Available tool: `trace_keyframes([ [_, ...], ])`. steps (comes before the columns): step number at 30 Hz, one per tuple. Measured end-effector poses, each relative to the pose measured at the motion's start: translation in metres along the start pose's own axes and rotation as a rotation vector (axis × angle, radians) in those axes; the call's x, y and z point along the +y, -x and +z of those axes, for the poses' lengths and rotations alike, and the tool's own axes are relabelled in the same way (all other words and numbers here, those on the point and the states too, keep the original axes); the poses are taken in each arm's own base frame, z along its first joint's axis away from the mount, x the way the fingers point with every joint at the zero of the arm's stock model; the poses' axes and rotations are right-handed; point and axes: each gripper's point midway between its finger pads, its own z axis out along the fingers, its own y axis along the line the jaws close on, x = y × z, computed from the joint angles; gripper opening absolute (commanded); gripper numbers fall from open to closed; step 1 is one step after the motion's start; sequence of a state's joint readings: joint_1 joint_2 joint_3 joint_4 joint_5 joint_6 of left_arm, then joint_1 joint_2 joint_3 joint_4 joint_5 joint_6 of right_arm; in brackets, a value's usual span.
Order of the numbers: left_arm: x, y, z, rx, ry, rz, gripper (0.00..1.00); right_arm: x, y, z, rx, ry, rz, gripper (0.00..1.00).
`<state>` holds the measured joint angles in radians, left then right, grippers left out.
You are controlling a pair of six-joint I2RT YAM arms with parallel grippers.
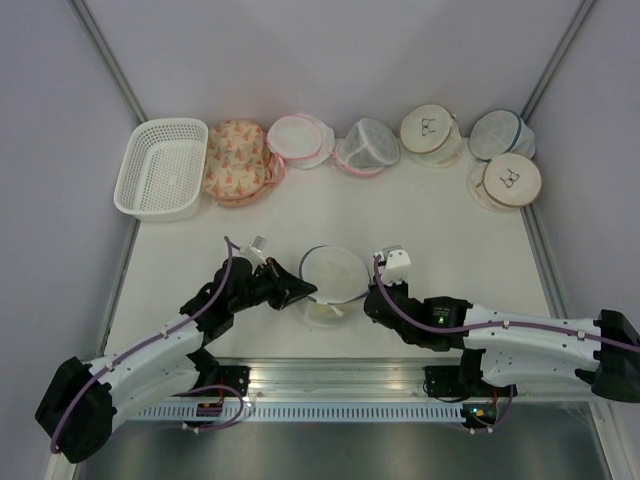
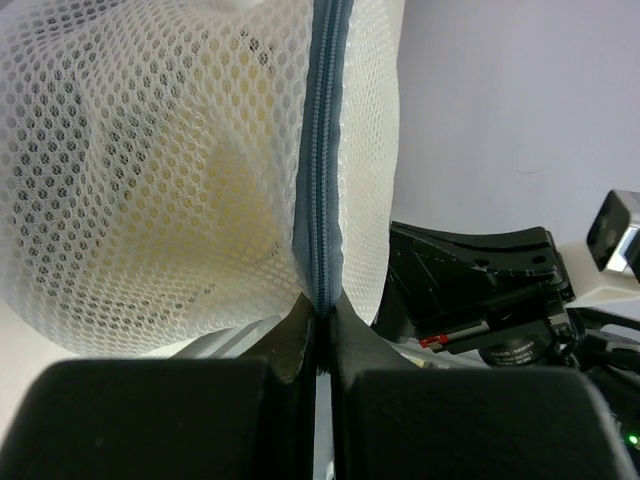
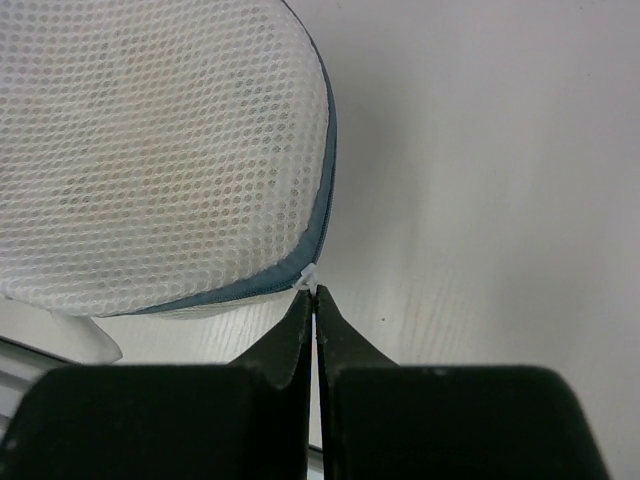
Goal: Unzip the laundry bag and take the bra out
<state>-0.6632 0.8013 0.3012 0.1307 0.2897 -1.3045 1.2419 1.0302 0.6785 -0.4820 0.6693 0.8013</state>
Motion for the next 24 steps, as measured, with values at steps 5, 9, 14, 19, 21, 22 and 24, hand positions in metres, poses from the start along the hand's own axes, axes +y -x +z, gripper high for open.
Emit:
trace_keyframes([
  [5,-0.015,0.006,0.031,0.064,0.01,0.093,0.02,-0.011,-0.001,0.0,-0.004,-0.041,-0.039,0.01],
  [9,-0.034,0.015,0.058,0.086,-0.027,0.182,0.24,-0.014,0.002,-0.003,-0.012,-0.043,-0.056,0.0],
  [14,-0.053,0.027,0.07,0.071,-0.04,0.256,0.96,-0.011,0.006,-0.006,-0.021,-0.017,-0.06,0.0],
  [19,-0.041,0.035,0.055,0.006,0.044,0.252,1.0,0.001,0.01,-0.007,-0.027,0.038,-0.046,0.01],
  [21,-0.028,0.034,0.041,-0.017,0.087,0.241,0.99,0.008,0.01,-0.007,-0.026,0.068,-0.042,0.0],
  [22,-0.021,0.031,0.034,-0.02,0.104,0.232,1.0,0.012,0.01,-0.007,-0.024,0.09,-0.039,0.01],
  [24,-0.005,0.024,0.019,-0.025,0.134,0.206,1.0,0.026,0.007,-0.006,-0.014,0.16,-0.032,0.0],
])
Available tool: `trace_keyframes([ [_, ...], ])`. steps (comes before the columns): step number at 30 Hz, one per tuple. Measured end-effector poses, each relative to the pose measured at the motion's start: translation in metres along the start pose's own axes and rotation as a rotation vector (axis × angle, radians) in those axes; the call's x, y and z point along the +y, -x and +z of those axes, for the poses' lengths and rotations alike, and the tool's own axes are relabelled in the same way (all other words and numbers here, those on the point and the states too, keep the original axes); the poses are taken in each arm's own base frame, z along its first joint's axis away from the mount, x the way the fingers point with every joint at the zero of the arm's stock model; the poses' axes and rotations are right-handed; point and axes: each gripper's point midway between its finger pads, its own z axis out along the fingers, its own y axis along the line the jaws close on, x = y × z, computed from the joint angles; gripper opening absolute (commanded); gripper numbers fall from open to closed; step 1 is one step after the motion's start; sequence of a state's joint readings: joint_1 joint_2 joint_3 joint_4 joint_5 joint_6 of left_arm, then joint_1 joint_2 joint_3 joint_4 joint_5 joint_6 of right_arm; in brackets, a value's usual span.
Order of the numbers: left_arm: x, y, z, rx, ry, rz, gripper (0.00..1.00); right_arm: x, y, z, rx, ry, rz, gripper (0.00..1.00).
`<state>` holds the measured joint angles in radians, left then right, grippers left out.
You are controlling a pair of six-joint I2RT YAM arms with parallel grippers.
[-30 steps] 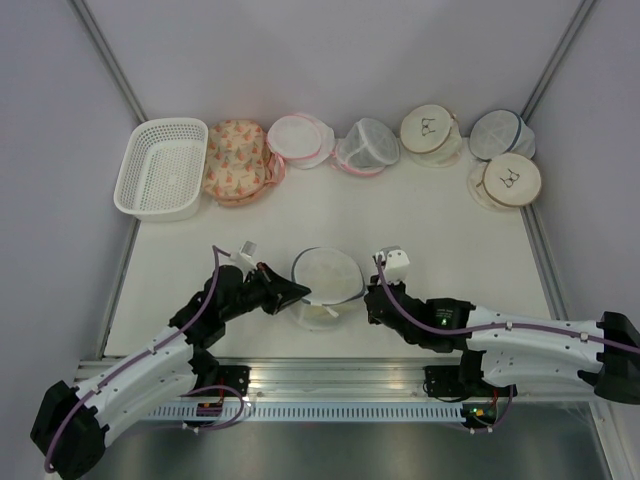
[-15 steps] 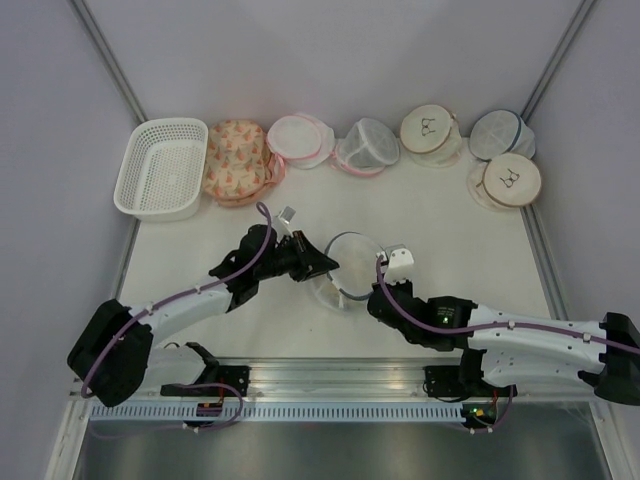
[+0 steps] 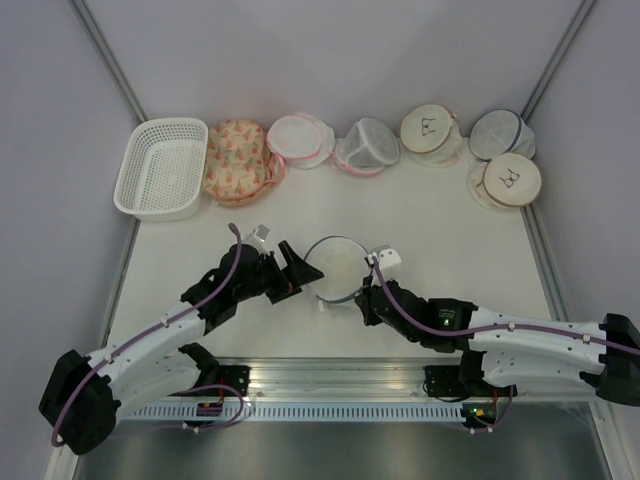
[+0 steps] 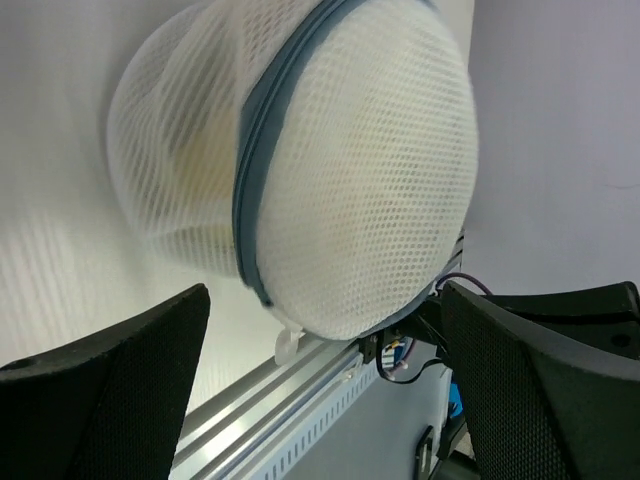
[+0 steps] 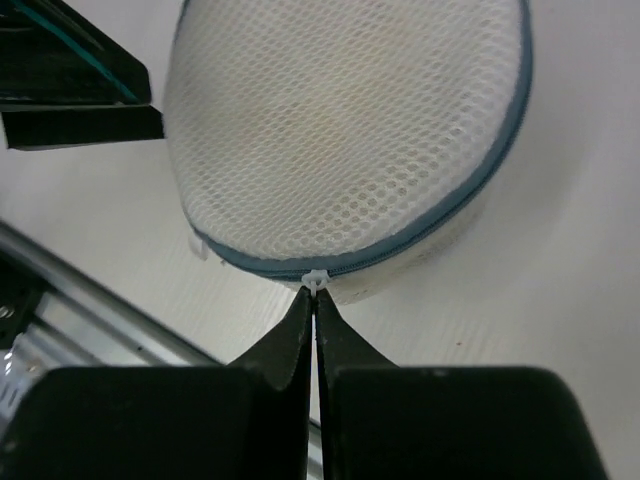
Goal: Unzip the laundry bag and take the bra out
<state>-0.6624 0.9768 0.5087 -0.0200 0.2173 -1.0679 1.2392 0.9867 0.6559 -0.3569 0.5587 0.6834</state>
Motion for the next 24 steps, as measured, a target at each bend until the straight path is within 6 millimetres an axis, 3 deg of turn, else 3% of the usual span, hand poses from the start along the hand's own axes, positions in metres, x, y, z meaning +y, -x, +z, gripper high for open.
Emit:
trace_keyframes([
  [6,0.031,-0.027,-0.024,0.03,0.041,-0.111,0.99,0.048,-0.016,0.005,0.073,0.234,0.01,0.0],
  [13,0.019,-0.03,-0.036,0.025,-0.019,-0.18,1.0,0.089,-0.038,0.011,0.169,0.412,0.005,0.01],
  [18,0.021,-0.033,-0.027,0.044,-0.018,-0.22,0.95,0.105,-0.046,0.011,0.198,0.487,-0.008,0.0],
  [20,0.022,-0.038,-0.021,0.073,-0.01,-0.22,0.89,0.107,-0.046,0.011,0.198,0.495,-0.01,0.0],
  [23,0.029,-0.048,-0.012,0.117,0.022,-0.223,0.69,0.108,-0.045,0.011,0.192,0.501,-0.01,0.0],
  [24,0.029,-0.051,-0.011,0.13,0.025,-0.223,0.49,0.108,-0.045,0.011,0.191,0.501,-0.01,0.0],
])
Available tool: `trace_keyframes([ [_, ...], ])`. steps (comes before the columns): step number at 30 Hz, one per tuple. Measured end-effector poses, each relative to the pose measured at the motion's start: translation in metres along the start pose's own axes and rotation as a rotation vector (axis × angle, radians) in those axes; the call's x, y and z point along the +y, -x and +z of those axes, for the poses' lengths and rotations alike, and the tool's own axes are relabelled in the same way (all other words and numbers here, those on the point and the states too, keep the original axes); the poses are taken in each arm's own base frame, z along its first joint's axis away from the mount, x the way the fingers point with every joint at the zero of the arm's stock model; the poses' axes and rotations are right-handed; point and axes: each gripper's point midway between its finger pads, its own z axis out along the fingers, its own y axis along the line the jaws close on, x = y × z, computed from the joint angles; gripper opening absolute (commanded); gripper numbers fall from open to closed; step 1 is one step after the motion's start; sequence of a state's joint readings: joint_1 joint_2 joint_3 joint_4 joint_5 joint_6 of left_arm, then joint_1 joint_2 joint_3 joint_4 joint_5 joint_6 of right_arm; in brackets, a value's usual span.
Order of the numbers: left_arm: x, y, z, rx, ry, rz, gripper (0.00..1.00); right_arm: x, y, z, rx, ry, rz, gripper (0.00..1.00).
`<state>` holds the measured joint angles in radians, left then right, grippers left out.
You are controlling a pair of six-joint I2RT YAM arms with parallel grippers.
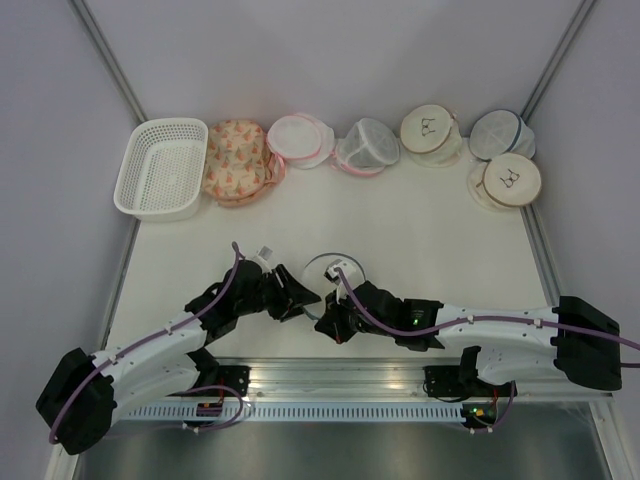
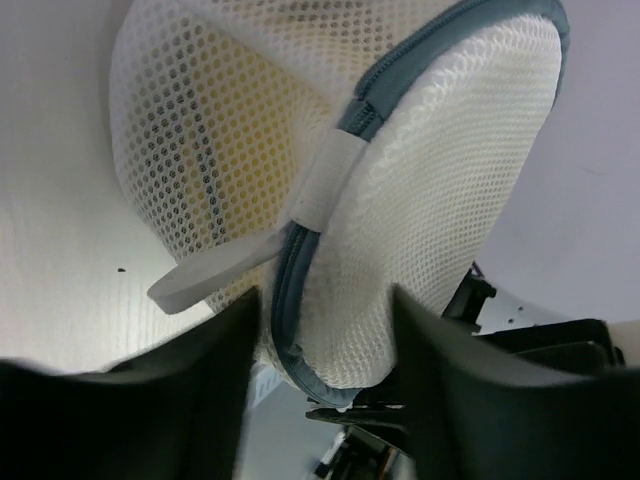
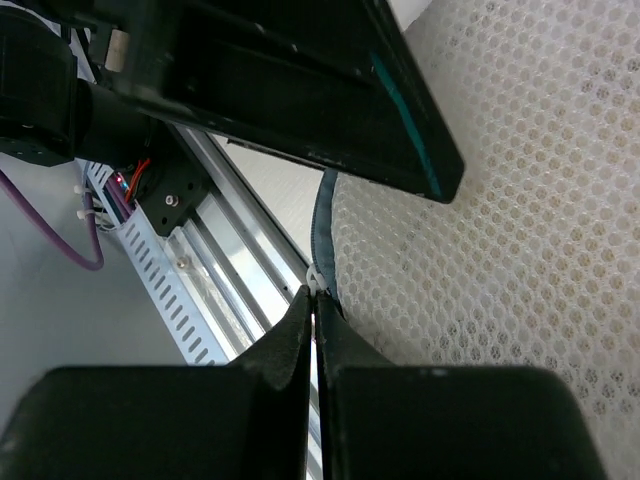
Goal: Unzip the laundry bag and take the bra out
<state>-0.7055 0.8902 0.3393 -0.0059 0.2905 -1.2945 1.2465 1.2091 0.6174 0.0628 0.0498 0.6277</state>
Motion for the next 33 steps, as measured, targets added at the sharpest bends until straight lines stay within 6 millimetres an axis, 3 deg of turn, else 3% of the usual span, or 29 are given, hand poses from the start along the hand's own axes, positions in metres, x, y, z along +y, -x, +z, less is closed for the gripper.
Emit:
trace_keyframes([
  [3,-0.003,-0.003,0.003,0.014,-0.014,0.003,0.16,0.0,0.0,-0.001,-0.002,0.0,-0.004,0.0],
  [6,-0.007,-0.002,0.003,0.01,-0.031,0.011,0.02,-0.001,0.001,-0.003,-0.004,-0.008,-0.005,0.0],
  [15,-0.01,0.001,0.003,-0.006,-0.035,0.021,0.02,-0.029,-0.001,-0.024,0.078,-0.213,-0.035,0.0],
  [21,-0.01,0.002,0.003,-0.013,-0.035,0.037,0.02,-0.078,-0.01,-0.058,0.106,-0.483,-0.047,0.0],
  [25,-0.012,0.003,0.004,-0.01,-0.034,0.057,0.02,-0.108,-0.004,-0.076,0.076,-0.642,-0.051,0.0],
  [33,-0.037,0.013,0.016,-0.007,-0.046,0.169,0.02,-0.135,0.013,-0.078,0.009,-0.779,-0.07,0.0],
])
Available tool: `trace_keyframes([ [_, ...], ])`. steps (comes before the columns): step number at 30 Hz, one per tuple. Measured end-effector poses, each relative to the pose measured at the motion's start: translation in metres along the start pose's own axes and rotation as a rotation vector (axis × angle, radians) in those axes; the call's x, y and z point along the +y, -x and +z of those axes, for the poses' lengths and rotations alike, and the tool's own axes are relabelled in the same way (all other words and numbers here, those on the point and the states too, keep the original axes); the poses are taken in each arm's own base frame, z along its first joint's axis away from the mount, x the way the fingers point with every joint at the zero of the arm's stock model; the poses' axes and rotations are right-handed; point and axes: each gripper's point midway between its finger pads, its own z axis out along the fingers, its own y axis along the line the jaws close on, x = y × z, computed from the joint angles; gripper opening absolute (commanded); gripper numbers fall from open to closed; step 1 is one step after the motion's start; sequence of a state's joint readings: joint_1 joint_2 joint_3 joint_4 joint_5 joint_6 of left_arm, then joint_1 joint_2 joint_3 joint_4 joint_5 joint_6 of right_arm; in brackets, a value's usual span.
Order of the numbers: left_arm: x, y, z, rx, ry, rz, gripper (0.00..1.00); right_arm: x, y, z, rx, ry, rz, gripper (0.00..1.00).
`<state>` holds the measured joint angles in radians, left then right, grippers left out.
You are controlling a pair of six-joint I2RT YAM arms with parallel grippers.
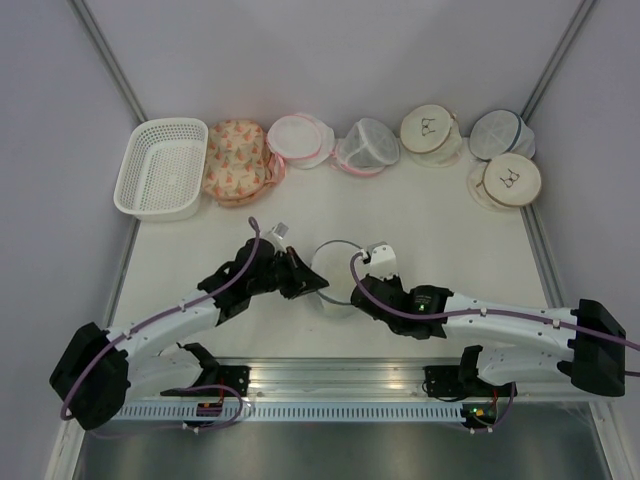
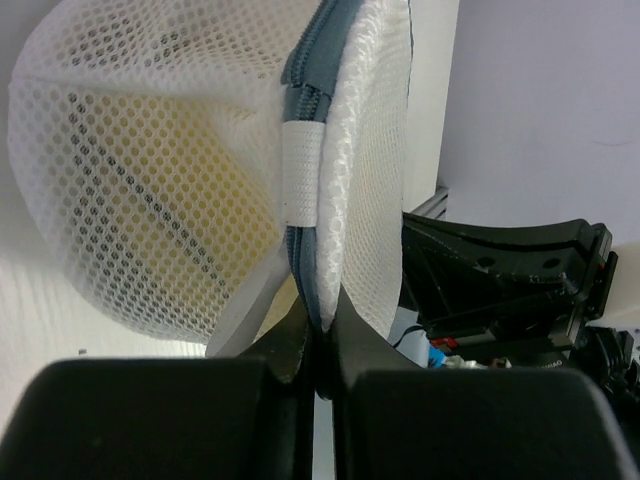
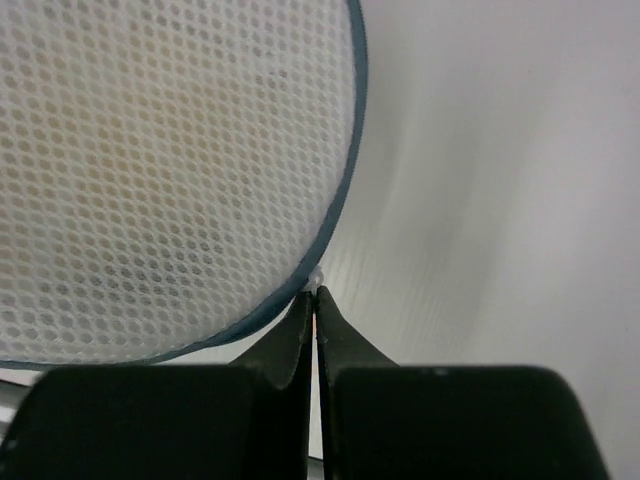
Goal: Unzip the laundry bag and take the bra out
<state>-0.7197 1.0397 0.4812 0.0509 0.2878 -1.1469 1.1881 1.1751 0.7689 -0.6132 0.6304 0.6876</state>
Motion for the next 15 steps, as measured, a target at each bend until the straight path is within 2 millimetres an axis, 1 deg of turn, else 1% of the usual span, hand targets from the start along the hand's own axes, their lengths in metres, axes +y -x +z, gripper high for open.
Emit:
trace_keyframes([
  [2,-0.012,0.009,0.009,0.001,-0.002,0.052,0.02,-0.004,0.003,0.001,-0.015,-0.02,-0.002,0.0],
  [3,-0.02,0.015,0.015,0.001,-0.005,0.083,0.04,-0.005,0.005,0.002,-0.023,-0.025,-0.001,0.01],
  [4,-0.028,0.021,0.021,0.001,-0.009,0.112,0.08,-0.006,0.007,0.002,-0.032,-0.03,0.0,0.0],
  [5,-0.036,0.027,0.027,0.0,-0.014,0.144,0.27,-0.007,0.009,0.002,-0.039,-0.036,0.002,0.0],
  [7,-0.047,0.038,0.038,-0.013,-0.024,0.206,0.72,-0.008,0.012,0.002,-0.049,-0.037,0.006,0.0],
  [9,-0.051,0.049,0.047,-0.048,-0.026,0.256,0.97,-0.006,0.015,0.001,-0.06,-0.027,0.016,0.0],
  [10,-0.048,0.054,0.049,-0.072,-0.01,0.265,1.0,-0.005,0.017,0.0,-0.067,-0.02,0.023,0.0],
  [12,-0.039,0.059,0.049,-0.102,0.026,0.266,1.0,-0.001,0.02,-0.001,-0.077,0.0,0.038,0.0],
  [13,-0.032,0.061,0.048,-0.118,0.047,0.264,1.0,0.001,0.021,-0.001,-0.078,0.009,0.042,0.0],
  [15,-0.014,0.058,0.042,-0.136,0.099,0.254,1.0,0.007,0.021,-0.001,-0.077,0.039,0.053,0.0],
])
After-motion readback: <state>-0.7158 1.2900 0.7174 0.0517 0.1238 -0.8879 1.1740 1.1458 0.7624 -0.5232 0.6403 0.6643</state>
